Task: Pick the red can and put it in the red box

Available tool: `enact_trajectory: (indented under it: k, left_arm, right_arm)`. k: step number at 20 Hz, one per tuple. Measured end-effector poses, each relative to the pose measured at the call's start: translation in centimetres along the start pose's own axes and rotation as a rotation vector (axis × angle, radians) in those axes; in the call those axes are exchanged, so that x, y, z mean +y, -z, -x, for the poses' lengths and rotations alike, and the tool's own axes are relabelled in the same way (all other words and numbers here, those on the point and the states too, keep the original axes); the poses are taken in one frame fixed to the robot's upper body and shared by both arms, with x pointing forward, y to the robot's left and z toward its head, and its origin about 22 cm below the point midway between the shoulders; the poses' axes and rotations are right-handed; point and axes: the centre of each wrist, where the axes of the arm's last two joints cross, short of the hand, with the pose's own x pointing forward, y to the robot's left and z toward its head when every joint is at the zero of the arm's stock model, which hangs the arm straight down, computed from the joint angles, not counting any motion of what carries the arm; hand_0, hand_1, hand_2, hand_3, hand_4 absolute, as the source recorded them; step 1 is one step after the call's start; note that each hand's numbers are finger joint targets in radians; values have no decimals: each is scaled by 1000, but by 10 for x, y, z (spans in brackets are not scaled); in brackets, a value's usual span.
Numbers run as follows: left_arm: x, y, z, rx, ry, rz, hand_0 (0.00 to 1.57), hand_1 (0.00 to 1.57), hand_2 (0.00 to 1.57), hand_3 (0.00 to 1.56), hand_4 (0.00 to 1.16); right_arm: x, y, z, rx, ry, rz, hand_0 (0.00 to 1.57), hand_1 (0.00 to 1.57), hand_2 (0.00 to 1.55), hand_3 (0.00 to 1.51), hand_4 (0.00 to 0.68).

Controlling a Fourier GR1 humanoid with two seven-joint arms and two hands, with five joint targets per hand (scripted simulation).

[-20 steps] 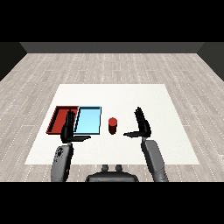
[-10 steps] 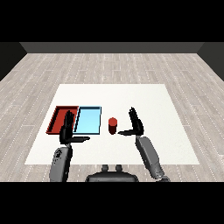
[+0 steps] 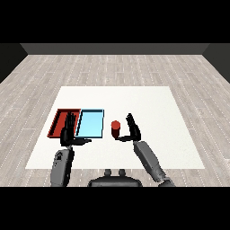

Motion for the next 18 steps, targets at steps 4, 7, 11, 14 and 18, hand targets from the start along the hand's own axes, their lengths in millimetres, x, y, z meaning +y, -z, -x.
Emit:
enact_trajectory:
  k: [4, 7, 11, 14, 18]
  left_arm:
    - [4, -12, 4, -8, -4, -2, 0, 0, 0, 0, 0]
    - [2, -11, -1, -3, -1, -5, 0, 0, 0, 0, 0]
    - [4, -6, 3, -2, -7, -3, 0, 0, 0, 0, 0]
    - [6, -6, 1, -5, -4, 2, 0, 0, 0, 0, 0]
    - [4, -11, 3, -6, -5, 4, 0, 0, 0, 0, 0]
  right_arm:
    - [6, 6, 9, 12, -4, 6, 0, 0, 0, 0, 0]
    - [6, 8, 17, 15, -5, 13, 0, 0, 0, 0, 0]
    - [11, 7, 21, 20, 5, 13, 0, 0, 0, 0, 0]
    - [15, 8, 25, 29, 13, 8, 0, 0, 0, 0, 0]
    - [23, 8, 28, 38, 24, 19, 0, 0, 0, 0, 0]
